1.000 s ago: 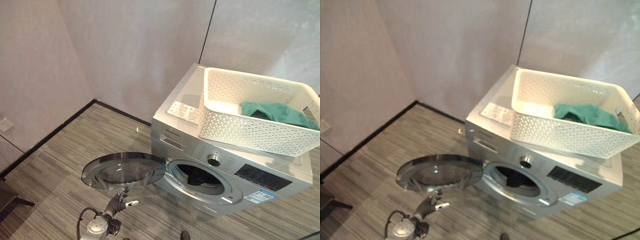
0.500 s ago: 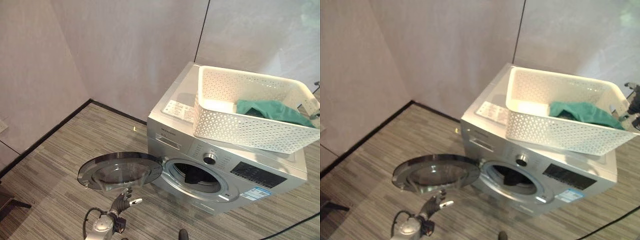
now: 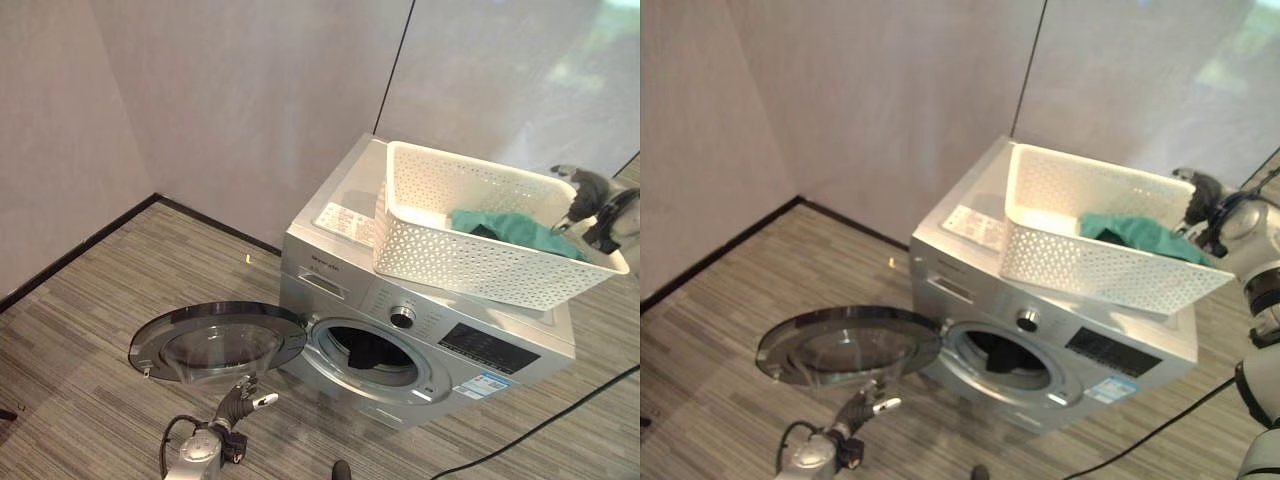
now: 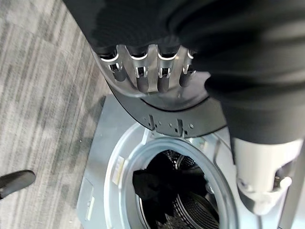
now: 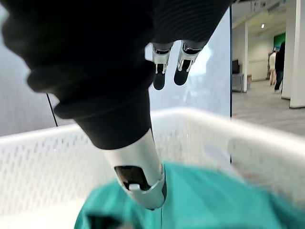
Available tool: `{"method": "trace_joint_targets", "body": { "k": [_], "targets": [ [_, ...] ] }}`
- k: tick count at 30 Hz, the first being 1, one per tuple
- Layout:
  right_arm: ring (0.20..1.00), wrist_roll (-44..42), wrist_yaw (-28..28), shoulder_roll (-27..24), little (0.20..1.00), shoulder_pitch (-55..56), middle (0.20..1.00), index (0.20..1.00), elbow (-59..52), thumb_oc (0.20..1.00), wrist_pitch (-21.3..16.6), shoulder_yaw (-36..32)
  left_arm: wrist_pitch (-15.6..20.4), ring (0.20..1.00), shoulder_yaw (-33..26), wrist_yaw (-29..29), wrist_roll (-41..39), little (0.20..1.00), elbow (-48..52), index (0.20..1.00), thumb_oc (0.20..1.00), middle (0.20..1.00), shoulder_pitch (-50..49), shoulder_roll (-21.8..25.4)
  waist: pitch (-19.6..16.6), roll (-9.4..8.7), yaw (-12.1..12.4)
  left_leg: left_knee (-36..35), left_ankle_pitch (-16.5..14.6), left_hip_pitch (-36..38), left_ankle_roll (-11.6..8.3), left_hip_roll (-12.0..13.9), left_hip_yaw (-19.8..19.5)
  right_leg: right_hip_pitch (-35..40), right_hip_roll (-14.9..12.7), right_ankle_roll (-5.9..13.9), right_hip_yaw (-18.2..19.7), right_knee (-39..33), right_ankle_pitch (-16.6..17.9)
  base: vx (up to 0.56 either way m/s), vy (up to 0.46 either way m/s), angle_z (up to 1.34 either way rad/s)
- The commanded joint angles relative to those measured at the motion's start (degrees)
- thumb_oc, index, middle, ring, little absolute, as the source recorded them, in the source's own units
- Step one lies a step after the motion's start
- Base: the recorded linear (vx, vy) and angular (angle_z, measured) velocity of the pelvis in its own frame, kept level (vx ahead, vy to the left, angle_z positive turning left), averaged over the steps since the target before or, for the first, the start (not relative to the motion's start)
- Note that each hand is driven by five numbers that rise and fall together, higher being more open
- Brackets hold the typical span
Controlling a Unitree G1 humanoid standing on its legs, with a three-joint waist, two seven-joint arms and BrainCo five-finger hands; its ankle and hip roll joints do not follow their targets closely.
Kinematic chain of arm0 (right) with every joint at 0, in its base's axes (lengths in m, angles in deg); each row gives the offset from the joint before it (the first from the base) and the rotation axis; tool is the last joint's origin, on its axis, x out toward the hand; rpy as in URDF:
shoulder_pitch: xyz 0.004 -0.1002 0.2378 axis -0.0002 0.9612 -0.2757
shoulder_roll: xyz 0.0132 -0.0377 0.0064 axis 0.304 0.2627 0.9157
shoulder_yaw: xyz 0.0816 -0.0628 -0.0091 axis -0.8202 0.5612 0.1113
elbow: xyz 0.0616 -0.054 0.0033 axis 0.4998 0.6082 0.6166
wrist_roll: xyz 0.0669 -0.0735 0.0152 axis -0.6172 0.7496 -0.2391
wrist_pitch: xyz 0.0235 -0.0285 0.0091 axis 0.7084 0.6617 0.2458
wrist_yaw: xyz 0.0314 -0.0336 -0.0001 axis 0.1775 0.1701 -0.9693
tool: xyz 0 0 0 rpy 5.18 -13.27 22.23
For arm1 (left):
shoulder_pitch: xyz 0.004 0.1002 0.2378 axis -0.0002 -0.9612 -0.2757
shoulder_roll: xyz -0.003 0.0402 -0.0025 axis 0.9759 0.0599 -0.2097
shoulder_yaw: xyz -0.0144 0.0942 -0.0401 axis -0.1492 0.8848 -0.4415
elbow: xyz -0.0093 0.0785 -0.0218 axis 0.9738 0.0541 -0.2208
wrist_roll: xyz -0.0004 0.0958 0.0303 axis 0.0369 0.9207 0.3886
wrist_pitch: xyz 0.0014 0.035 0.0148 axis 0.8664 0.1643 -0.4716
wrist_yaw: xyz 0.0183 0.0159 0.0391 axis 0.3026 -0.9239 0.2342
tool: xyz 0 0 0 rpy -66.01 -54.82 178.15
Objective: Grab the laundry basket,head to the washer,open it,put in the laundry and shut it.
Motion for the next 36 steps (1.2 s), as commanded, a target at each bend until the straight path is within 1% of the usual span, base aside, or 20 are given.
{"method": "trace_joint_targets", "body": {
  "k": [1, 2, 6, 7, 12, 14, 16, 18, 19, 20, 24, 26, 31, 34, 35, 36],
  "targets": [
    [1.0, 1.28, 0.05, -1.29, 1.0, -5.08, 1.0, 1.0, 4.5, 1.0, -0.04, 1.04, 1.45, 1.0, 1.25, 0.99, -0.33, 1.0, 0.95, 1.0, 1.0, 1.0, 3.76, 1.19, 1.75, -2.16, 2.26, 4.01, -9.41, 5.67, 0.23, 2.45, -0.31, -0.03, -6.76, 6.02, -1.66, 0.51, -0.25, 0.0, 0.0, 0.0],
    [1.0, 1.18, -0.16, -0.21, 1.0, -4.0, 1.0, 1.0, 5.32, 1.0, -0.01, 0.28, 1.48, 1.0, 1.3, 0.97, -0.37, 1.0, 1.17, 1.0, 1.0, 1.0, 3.94, 0.96, 1.77, -1.86, 2.4, 3.66, -9.19, 5.77, 0.17, 2.4, -0.5, 0.09, -6.92, 6.09, -2.12, 0.51, -0.27, 0.0, 0.0, 0.0],
    [1.0, 1.02, -0.39, 1.14, 1.0, -2.82, 1.0, 1.0, 5.96, 1.0, -0.01, -0.51, 1.61, 1.0, 1.48, 1.01, -0.82, 1.0, 1.64, 1.0, 1.0, 1.0, 3.97, 0.51, 1.8, -1.46, 2.67, 3.36, -9.06, 5.66, 0.09, 2.26, -0.86, 0.02, -7.21, 6.12, -2.71, 0.51, -0.42, 0.0, 0.0, 0.0],
    [1.0, 0.33, -0.47, 1.46, 1.0, -2.89, 1.0, 1.0, 6.35, 1.0, -0.02, -0.77, 1.66, 1.0, 1.39, 0.82, -2.02, 1.0, 1.86, 1.0, 1.0, 1.0, 3.93, 0.24, 1.93, -1.25, 2.96, 3.18, -8.95, 5.53, 0.01, 2.19, -1.07, 0.06, -7.28, 6.09, -3.21, 0.51, -0.59, 0.0, 0.0, 0.0],
    [1.0, -0.17, -1.13, 1.22, 1.0, -3.71, 1.0, 1.0, 9.06, 1.0, 0.14, -0.62, 1.57, 1.0, 1.71, -0.04, -3.66, 1.0, 3.21, 1.0, 1.0, 1.0, 3.34, 0.08, 2.21, -0.72, 3.62, 3.41, -8.16, 4.57, -0.3, 2.26, -1.98, 0.0, -7.42, 5.87, -4.32, 0.51, -0.8, 0.02, -0.026, 0.02],
    [1.0, 0.25, -1.87, 0.2, 1.0, -5.26, 1.0, 1.0, 12.01, 1.0, 0.1, 0.24, 1.29, 1.0, 2.27, -0.92, -4.19, 1.0, 3.7, 1.0, 1.0, 1.0, 2.51, 0.09, 2.34, -0.13, 4.26, 3.01, -7.03, 3.91, -0.73, 2.56, -2.79, -0.15, -7.32, 5.62, -5.38, 0.51, -1.28, 0.03, -0.059, 0.18],
    [1.0, 0.21, -1.9, -0.26, 1.0, -5.59, 1.0, 1.0, 12.69, 1.0, 0.13, 0.37, 1.28, 1.0, 2.26, -1.07, -4.29, 1.0, 3.65, 1.0, 1.0, 1.0, 2.33, 0.07, 2.33, 0.11, 4.34, 2.71, -6.55, 3.68, -0.86, 2.63, -3.08, -0.21, -7.17, 5.52, -5.71, 0.51, -1.47, 0.03, -0.055, 0.23],
    [1.0, -0.06, -2.01, -1.18, 1.0, -5.88, 1.0, 1.0, 14.47, 1.0, 0.15, 0.42, 1.14, 1.0, 2.31, -1.19, -4.89, 1.0, 4.42, 1.0, 1.0, 1.0, 2.08, 0.11, 2.53, 0.49, 4.76, 2.08, -5.29, 2.94, -1.19, 2.82, -3.68, -0.43, -6.92, 5.34, -6.3, 0.51, -1.79, 0.02, -0.089, 0.18],
    [1.0, -0.46, -2.39, -2.67, 1.0, -5.98, 1.0, 1.0, 16.53, 1.0, 0.31, 0.3, 1.03, 1.0, 2.5, -1.58, -5.54, 1.0, 4.95, 1.0, 1.0, 1.0, 2.18, 0.29, 2.89, 0.87, 5.15, 1.37, -4.06, 1.43, -1.51, 3.11, -4.81, -1.04, -6.67, 5.11, -6.99, 0.51, -2.21, 0.0, -0.086, 0.23],
    [1.0, -0.46, -2.39, -2.68, 1.0, -5.98, 1.0, 1.0, 16.54, 1.0, 0.3, 0.3, 1.02, 1.0, 2.51, -1.58, -5.55, 1.0, 4.96, 1.0, 1.0, 1.0, 2.18, 0.3, 2.83, 0.88, 5.09, 1.37, -4.03, 1.34, -1.52, 3.13, -4.88, -1.08, -6.67, 5.1, -7.06, 0.51, -2.22, -0.02, -0.082, 0.31],
    [1.0, -1.12, -4.0, -4.6, 1.0, -3.93, 1.0, 1.0, 19.67, 1.0, 0.54, -0.73, 0.62, 1.0, 3.88, -2.94, -6.28, 1.0, 6.9, 1.0, 1.0, 1.0, 2.28, 0.61, 3.52, 1.99, 5.54, 0.35, -2.24, -1.65, -2.13, 3.38, -6.75, -2.4, -6.21, 4.61, -8.33, 0.51, -3.15, -0.01, -0.058, 0.3],
    [1.0, -1.03, -4.89, -4.96, 1.0, -3.07, 1.0, 1.0, 19.81, 1.0, 0.82, -0.66, 0.36, 1.0, 4.48, -3.43, -5.85, 1.0, 7.76, 1.0, 1.0, 1.0, 2.05, 0.83, 3.47, 2.39, 5.49, 0.35, -1.98, -2.58, -2.28, 3.6, -7.25, -2.84, -5.92, 4.4, -8.69, 0.51, -3.58, 0.04, -0.053, 0.25],
    [1.0, -1.86, -6.58, -5.95, 1.0, -3.55, 1.0, 1.0, 18.37, 1.0, 0.99, 0.91, 0.27, 1.0, 5.08, -3.59, -5.67, 1.0, 7.67, 1.0, 1.0, 1.0, 2.23, 0.95, 3.84, 2.45, 5.54, 0.35, -1.01, -2.94, -2.37, 4.16, -7.82, -2.9, -5.09, 3.9, -8.81, 0.51, -4.12, 0.03, -0.033, 0.07],
    [1.0, -2.0, -9.39, -6.46, 1.0, -3.41, 1.0, 1.0, 15.96, 1.0, 0.96, 3.59, 0.11, 1.0, 5.72, -3.98, -4.88, 1.0, 8.03, 1.0, 1.0, 1.0, 2.32, 1.02, 3.77, 2.06, 5.49, 0.35, -0.73, -2.38, -2.38, 4.55, -7.87, -2.18, -4.6, 3.65, -8.92, 0.51, -4.39, 0.01, -0.001, 0.0],
    [1.0, -2.01, -9.41, -6.48, 1.0, -3.42, 1.0, 1.0, 15.94, 1.0, 0.98, 3.61, 0.11, 1.0, 5.72, -3.98, -4.88, 1.0, 8.03, 1.0, 1.0, 1.0, 2.31, 1.01, 3.8, 2.08, 5.5, 0.35, -0.74, -2.33, -2.38, 4.56, -7.85, -2.14, -4.58, 3.65, -8.91, 0.51, -4.4, 0.04, 0.001, -0.01],
    [1.0, -2.37, -11.47, -6.96, 1.0, -2.93, 1.0, 1.0, 12.52, 1.0, 0.66, 5.78, 0.08, 1.0, 5.85, -4.19, -4.7, 1.0, 8.28, 1.0, 1.0, 1.0, 2.28, 1.01, 3.75, 1.74, 5.47, 0.35, -0.54, -1.79, -2.39, 4.7, -7.86, -1.57, -4.33, 3.59, -8.88, 0.51, -4.52, 0.03, -0.002, -0.01]
  ]
}}
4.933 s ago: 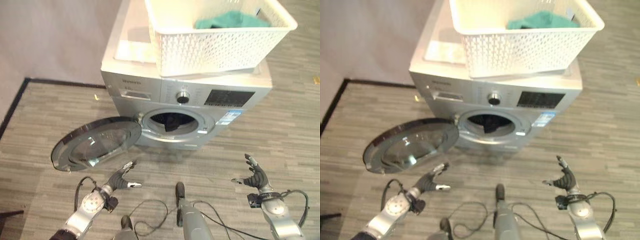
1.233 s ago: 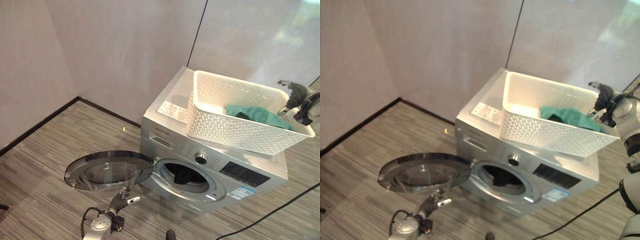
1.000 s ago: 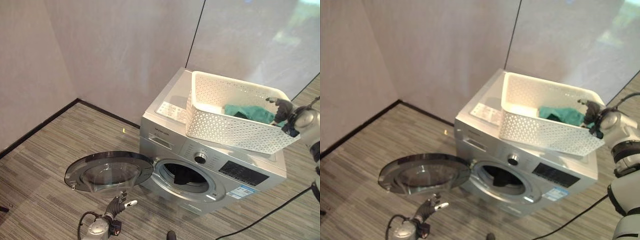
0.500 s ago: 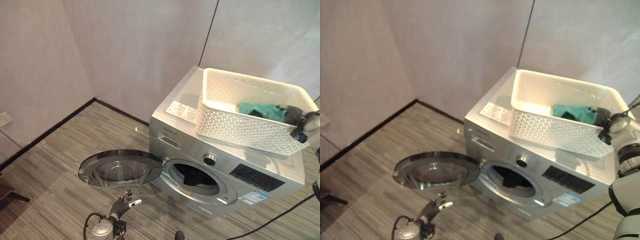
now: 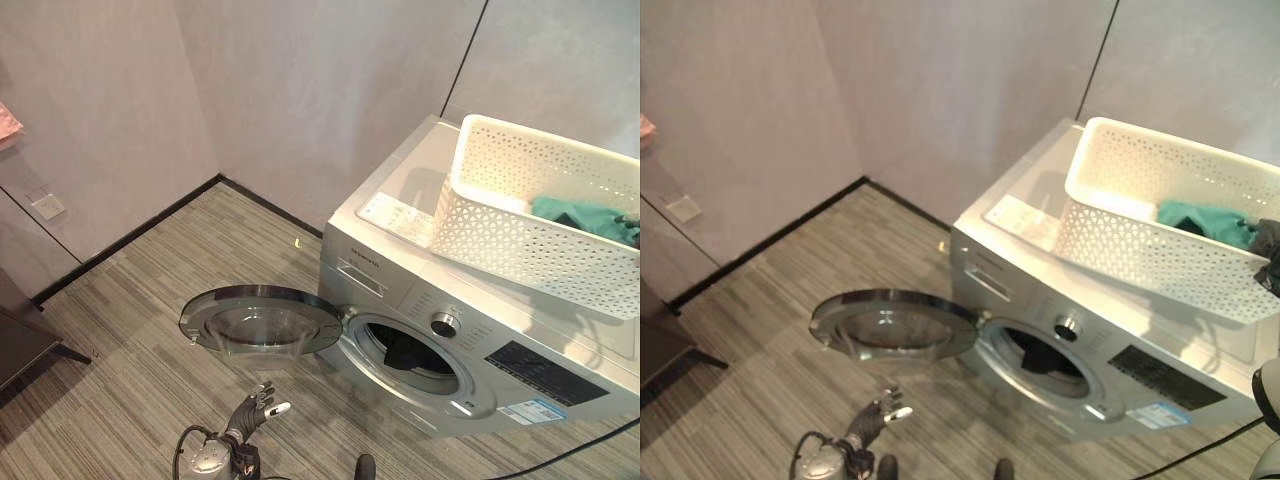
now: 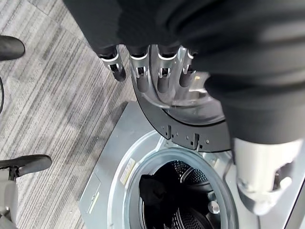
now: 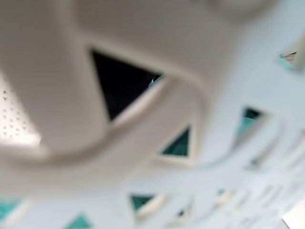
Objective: Grab the laundry basket,head to the washer,open it,put in the laundry and shut it.
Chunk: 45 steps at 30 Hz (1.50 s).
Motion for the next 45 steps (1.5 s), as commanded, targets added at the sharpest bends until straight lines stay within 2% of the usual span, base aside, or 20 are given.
{"method": "trace_joint_targets", "body": {
  "k": [1, 4, 8, 12, 15, 22, 25, 31, 39, 45],
  "targets": [
    [1.0, -2.75, -5.04, -1.77, 1.0, -2.87, 1.0, 1.0, -3.85, 1.0, 0.24, 7.06, 1.53, 1.0, 2.59, -1.38, 0.05, 1.0, 3.87, 1.0, 1.0, 1.0, 4.82, 2.76, 4.19, -4.35, 1.59, 0.34, -2.6, 6.85, -1.47, 3.52, 0.73, 1.84, -5.49, 4.59, -0.82, 0.52, -3.32, 0.03, -0.001, -0.01],
    [1.0, -4.86, -8.7, -5.04, 1.0, -1.54, 1.0, 1.0, -14.4, 1.0, -0.06, 11.02, 1.81, 1.0, 2.73, -1.76, 0.74, 1.0, 3.42, 1.0, 1.0, 1.0, 5.09, 2.67, 4.0, -5.36, 1.16, 0.36, -2.95, 7.82, -1.54, 3.79, 1.06, 2.61, -5.38, 4.72, -0.86, 0.52, -3.34, 0.0, 0.0, 0.0],
    [1.0, -11.02, -10.61, -9.61, 1.0, -0.33, 1.0, 1.0, -26.2, 1.0, -0.68, 14.15, 2.76, 1.0, 2.3, -1.59, 0.76, 1.0, 2.2, 1.0, 1.0, 1.0, 6.19, 2.58, 3.55, -6.95, 0.36, 0.34, -4.01, 8.73, -1.58, 3.71, 1.78, 3.16, -5.67, 5.21, -0.85, 0.52, -2.84, -0.02, 0.024, -0.03],
    [1.0, -12.06, -10.4, -11.2, 1.0, 1.19, 1.0, 1.0, -28.53, 1.0, -1.01, 13.76, 3.04, 1.0, 2.03, -1.61, 0.86, 1.0, 1.78, 1.0, 1.0, 1.0, 6.66, 2.85, 3.18, -7.59, 0.0, 0.34, -5.12, 8.93, -1.4, 3.28, 2.14, 3.38, -6.26, 5.57, -1.02, 0.52, -2.34, -0.03, 0.036, 0.01],
    [1.0, -11.54, -9.95, -10.45, 1.0, 3.95, 1.0, 1.0, -26.78, 1.0, -0.98, 10.99, 3.23, 1.0, 1.1, -1.3, 1.15, 1.0, 0.93, 1.0, 1.0, 1.0, 6.68, 3.46, 2.76, -8.31, -0.19, 0.34, -6.81, 9.23, -1.03, 2.6, 2.69, 3.29, -7.1, 6.09, -0.85, 0.52, -1.56, -0.04, 0.041, 0.02],
    [1.0, -10.84, -10.24, -10.7, 1.0, 7.16, 1.0, 1.0, -25.43, 1.0, -0.74, 7.31, 3.01, 1.0, -0.65, -1.39, 0.63, 1.0, -0.16, 1.0, 1.0, 1.0, 5.38, 3.59, 2.04, -8.23, -0.28, 0.34, -7.81, 9.52, -0.63, 1.62, 2.86, 3.61, -8.08, 6.5, -0.86, 0.52, -1.06, -0.02, 0.021, 0.01],
    [1.0, -9.76, -5.72, -8.83, 1.0, 6.36, 1.0, 1.0, -18.42, 1.0, -1.03, 2.08, 2.98, 1.0, -1.62, -0.87, 0.44, 1.0, -1.2, 1.0, 1.0, 1.0, 4.73, 3.17, 1.44, -7.47, -0.49, 0.34, -8.2, 9.85, -0.33, 1.09, 2.96, 3.77, -8.52, 6.6, -0.46, 0.52, -0.8, 0.0, 0.0, 0.0],
    [1.0, -8.94, -0.14, -5.1, 1.0, 1.37, 1.0, 1.0, -8.91, 1.0, -0.96, -3.54, 2.84, 1.0, -1.7, -0.19, 0.48, 1.0, -1.42, 1.0, 1.0, 1.0, 4.68, 3.02, 0.91, -6.63, -0.33, 0.34, -8.56, 10.5, 0.03, 0.81, 2.86, 4.25, -8.75, 6.51, -0.27, 0.52, -0.94, 0.0, -0.003, -0.01],
    [1.0, -9.29, 1.17, -2.64, 1.0, -2.93, 1.0, 1.0, -4.24, 1.0, -0.76, -3.84, 2.56, 1.0, -0.85, -0.76, 1.11, 1.0, -1.59, 1.0, 1.0, 1.0, 4.58, 3.11, 0.55, -6.2, -0.06, 0.34, -8.56, 10.81, 0.06, 0.84, 2.71, 4.78, -8.47, 6.26, -0.31, 0.52, -1.4, 0.0, 0.0, 0.0],
    [1.0, -7.06, 1.0, 0.88, 1.0, -6.33, 1.0, 1.0, -1.59, 1.0, -0.83, -0.95, 1.89, 1.0, -0.07, -1.43, 0.91, 1.0, -0.22, 1.0, 1.0, 1.0, 3.88, 3.38, 1.07, -5.83, 0.97, 0.34, -8.01, 10.11, -0.05, 1.32, 1.59, 4.94, -7.75, 5.66, -0.75, 0.52, -2.29, 0.02, -0.033, 0.01]
  ]
}}
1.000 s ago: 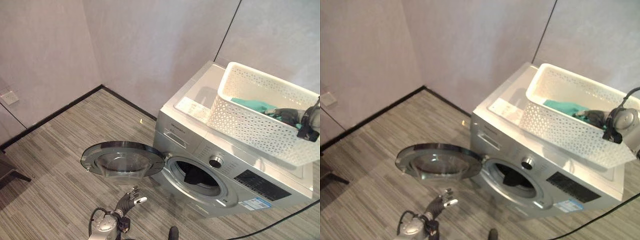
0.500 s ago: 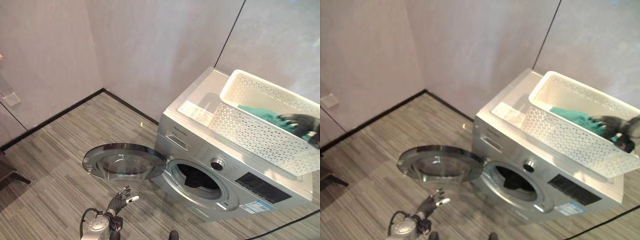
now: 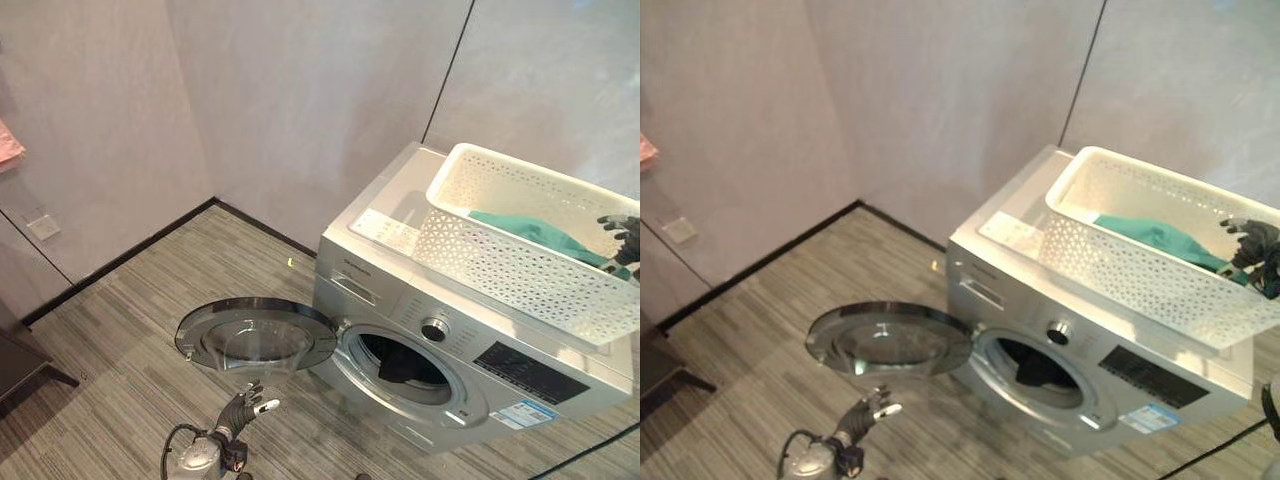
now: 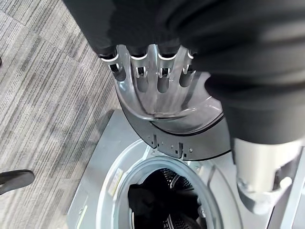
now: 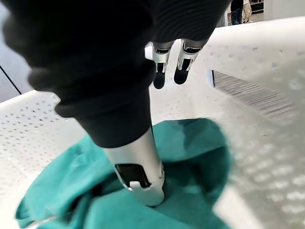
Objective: Grab the laundry basket,head to the washer,open it,put in the laundry and shut it.
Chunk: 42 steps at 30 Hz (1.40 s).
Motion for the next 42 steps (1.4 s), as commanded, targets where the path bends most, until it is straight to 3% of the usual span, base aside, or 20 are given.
{"method": "trace_joint_targets", "body": {
  "k": [1, 11, 18, 22, 29, 33, 34, 42],
  "targets": [
    [1.0, 1.39, 1.39, 0.42, 1.0, -9.74, 1.0, 1.0, 3.12, 1.0, -0.68, 4.29, 1.75, 1.0, 1.9, -1.0, -0.03, 1.0, 2.85, 1.0, 1.0, 1.0, 3.46, 2.4, 1.66, -4.58, 2.53, 0.57, -6.99, 4.79, -0.98, 2.41, 0.93, -0.08, -6.51, 5.0, -1.23, 0.54, -2.21, 0.02, -0.024, 0.11],
    [1.0, 2.16, -0.41, -0.53, 1.0, -11.23, 1.0, 1.0, 2.78, 1.0, -0.18, 8.56, 1.86, 1.0, 2.04, -0.89, -0.85, 1.0, 4.42, 1.0, 1.0, 1.0, 3.62, 3.26, 2.89, -5.1, 3.6, 0.57, -5.88, 2.24, -1.26, 3.04, -0.54, -1.53, -5.88, 4.58, -1.8, 0.54, -2.75, 0.01, -0.015, 0.08],
    [1.0, 4.5, -4.54, -2.72, 1.0, -8.7, 1.0, 1.0, 2.34, 1.0, 0.96, 12.21, 1.64, 1.0, 2.09, -1.33, -1.01, 1.0, 5.82, 1.0, 1.0, 1.0, 3.7, 4.27, 4.12, -5.24, 3.87, 0.57, -4.82, -0.02, -1.68, 3.32, -1.4, -3.1, -5.42, 4.24, -2.15, 0.54, -2.87, 0.02, -0.019, 0.05],
    [1.0, 6.15, -7.33, -3.74, 1.0, -4.69, 1.0, 1.0, 0.62, 1.0, 1.06, 13.51, 1.6, 1.0, 2.25, -2.27, -2.21, 1.0, 7.71, 1.0, 1.0, 1.0, 3.31, 4.73, 5.34, -4.7, 3.98, 0.57, -4.02, -0.7, -1.93, 3.7, -1.26, -4.5, -4.98, 4.21, -1.71, 0.54, -2.77, 0.02, -0.022, 0.02],
    [1.0, 3.86, -7.28, -4.5, 1.0, -1.12, 1.0, 1.0, -4.22, 1.0, 0.6, 12.27, 2.23, 1.0, 1.81, -1.95, -4.67, 1.0, 9.12, 1.0, 1.0, 1.0, 3.53, 4.05, 6.63, -3.63, 3.25, 0.57, -2.76, -2.44, -2.22, 3.99, -1.19, -6.88, -4.76, 4.12, -0.53, 0.54, -2.55, -0.01, -0.007, -0.01],
    [1.0, 2.79, -7.65, -4.05, 1.0, -0.48, 1.0, 1.0, -3.91, 1.0, 0.97, 11.71, 2.45, 1.0, 2.91, -1.37, -2.25, 1.0, 7.86, 1.0, 1.0, 1.0, 4.47, 4.14, 6.74, -3.18, 2.73, 0.57, -2.46, -3.11, -2.35, 3.92, -1.08, -7.59, -4.7, 4.06, -0.31, 0.54, -2.5, 0.0, 0.0, 0.0],
    [0.2, 2.69, -7.17, -3.77, 0.2, -0.86, 0.2, 0.2, -4.23, 0.2, 0.9, 11.84, 2.47, 1.0, 3.32, -1.0, -0.88, 1.0, 6.89, 1.0, 1.0, 1.0, 4.82, 4.09, 6.73, -2.98, 2.49, 0.57, -2.35, -3.15, -2.41, 3.87, -0.97, -7.6, -4.68, 4.03, -0.2, 0.54, -2.58, 0.0, 0.0, 0.0],
    [0.2, 1.69, -6.76, -2.59, 0.2, 0.24, 0.2, 0.2, -3.98, 0.2, 1.0, 10.02, 2.21, 1.0, 3.39, -0.74, 0.6, 1.0, 5.38, 1.0, 1.0, 1.0, 4.61, 3.92, 6.44, -2.7, 2.22, 0.57, -2.76, -2.62, -2.21, 3.8, -0.87, -6.99, -4.59, 3.93, -0.11, 0.54, -2.78, 0.0, 0.0, 0.0]
  ]
}}
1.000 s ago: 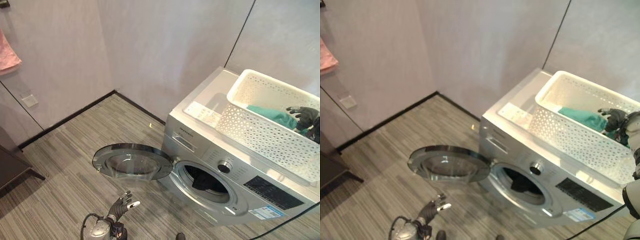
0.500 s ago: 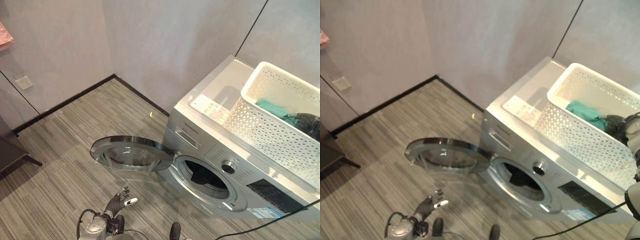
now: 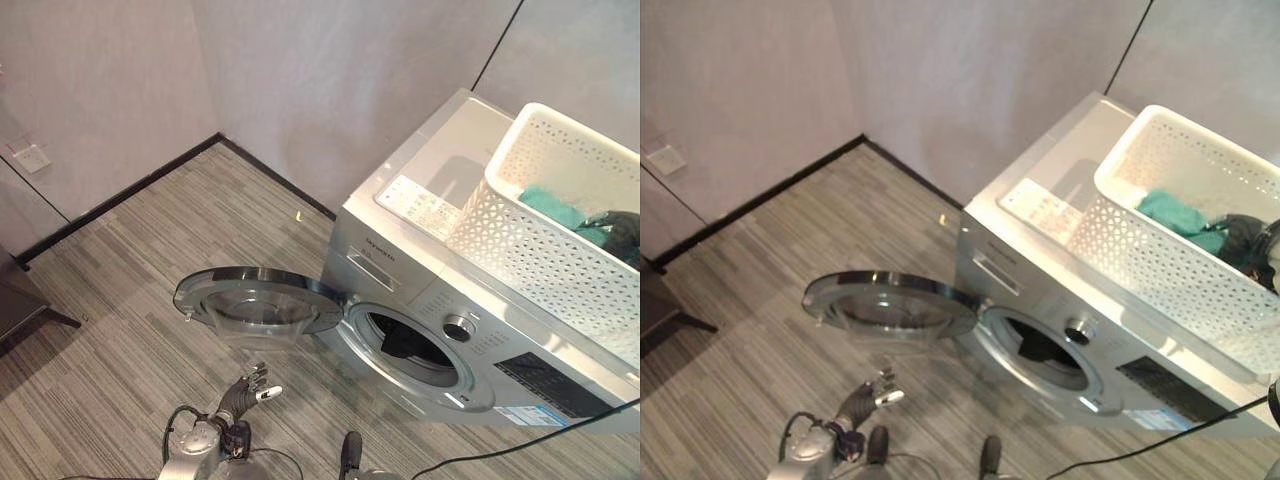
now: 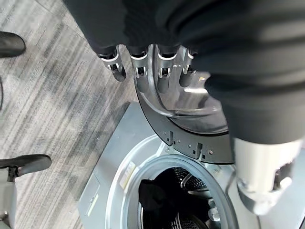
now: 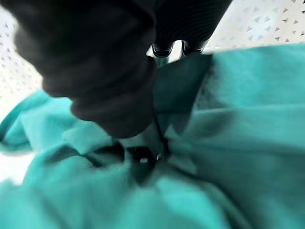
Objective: Grab the laundry basket,head to the washer,open it,put in the laundry and shut it.
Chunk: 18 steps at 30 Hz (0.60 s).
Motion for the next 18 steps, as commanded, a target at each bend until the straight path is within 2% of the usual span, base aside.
{"method": "trace_joint_targets", "body": {
  "k": [1, 3, 4, 9, 11, 12, 15, 16, 18],
  "targets": [
    [0.2, -1.4, -2.17, 1.28, 0.2, 0.31, 0.2, 0.2, 2.05, 0.2, 0.4, 5.19, 2.33, 1.0, 1.7, 0.08, 0.96, 1.0, 1.18, 1.0, 1.0, 1.0, 2.82, 0.99, 2.55, -1.26, 0.8, 0.31, -3.91, 5.19, -0.85, 3.11, 1.94, -0.7, -5.62, 4.62, 1.88, 0.04, -2.8, 0.0, 0.0, 0.0],
    [0.2, -2.21, -1.41, 1.64, 0.2, 0.16, 0.2, 0.2, 2.48, 0.2, 0.15, 4.01, 2.26, 1.0, 1.35, 0.1, 1.01, 1.0, 0.64, 1.0, 1.0, 1.0, 2.46, 0.95, 2.17, -1.22, 0.72, 0.31, -4.47, 5.88, -0.7, 2.98, 2.01, 0.01, -5.68, 4.65, 1.78, 0.04, -2.94, 0.0, 0.023, 0.0],
    [0.2, -8.44, 5.38, 1.76, 0.2, -1.85, 0.2, 0.2, 2.7, 0.2, -1.4, -4.0, 2.55, 1.0, 0.05, 1.14, 1.63, 1.0, -0.86, 1.0, 1.0, 1.0, 2.25, 0.76, 1.4, -1.55, 0.36, 0.31, -6.26, 7.82, -0.36, 2.72, 2.4, 1.85, -5.89, 4.84, 1.83, 0.04, -3.12, -0.01, 0.048, 0.0],
    [0.2, -12.35, 9.3, 1.82, 0.2, -2.98, 0.2, 0.2, 2.91, 0.2, -2.87, -8.56, 2.92, 1.0, -0.79, 1.89, 2.2, 1.0, -1.83, 1.0, 1.0, 1.0, 2.45, 0.6, 0.47, -2.28, 0.14, 0.31, -6.86, 8.55, -0.24, 2.52, 2.49, 2.6, -6.0, 5.03, 1.87, 0.04, -3.08, 0.0, 0.01, 0.0],
    [0.2, -9.96, 15.25, 1.15, 0.2, -3.46, 0.2, 0.2, -0.24, 0.2, -4.21, -11.54, 3.01, 1.0, -1.79, 2.75, 2.94, 1.0, -1.59, 1.0, 1.0, 1.0, 2.36, 0.51, -0.23, -2.41, -0.1, 0.31, -7.46, 9.4, 0.08, 2.54, 2.62, 3.29, -5.88, 5.03, 2.27, 0.04, -3.19, 0.0, 0.0, 0.0],
    [0.2, -9.92, 15.29, 1.15, 0.2, -3.32, 0.2, 0.2, -0.31, 0.2, -4.19, -11.69, 3.01, 1.0, -1.77, 2.75, 2.95, 1.0, -1.6, 1.0, 1.0, 1.0, 2.37, 0.54, -0.17, -2.44, -0.05, 0.31, -7.47, 9.47, 0.08, 2.54, 2.64, 3.34, -5.87, 5.03, 2.29, 0.04, -3.19, 0.0, 0.014, -0.04],
    [0.2, -3.78, 24.37, -0.39, 0.2, -3.78, 0.2, 0.2, -8.0, 0.2, -5.47, -16.23, 3.38, 1.0, -2.22, 4.67, 5.3, 1.0, -1.98, 1.0, 1.0, 1.0, 2.81, 0.48, -0.88, -2.03, -0.39, 0.31, -7.97, 10.4, 0.39, 2.46, 2.63, 4.13, -5.84, 5.02, 2.61, 0.04, -3.3, 0.0, 0.012, 0.0],
    [0.2, -1.2, 29.61, -1.67, 0.2, -4.63, 0.2, 0.2, -11.88, 0.2, -5.18, -19.39, 3.43, 1.0, -2.47, 5.33, 5.64, 1.0, -1.61, 1.0, 1.0, 1.0, 2.61, 0.78, -1.35, -1.65, -0.56, 0.31, -8.32, 10.87, 0.59, 2.42, 2.62, 4.65, -5.87, 5.03, 2.67, 0.04, -3.46, -0.01, 0.044, -0.01],
    [0.2, 0.16, 31.8, -1.84, 0.2, -4.06, 0.2, 0.2, -13.6, 0.2, -4.95, -21.25, 3.22, 1.0, -2.5, 5.56, 5.87, 1.0, -1.47, 1.0, 1.0, 1.0, 2.39, 0.9, -1.46, -1.53, -0.58, 0.31, -8.51, 11.1, 0.71, 2.36, 2.58, 4.86, -5.87, 5.0, 2.79, 0.04, -3.49, 0.0, 0.018, -0.01]
  ]
}}
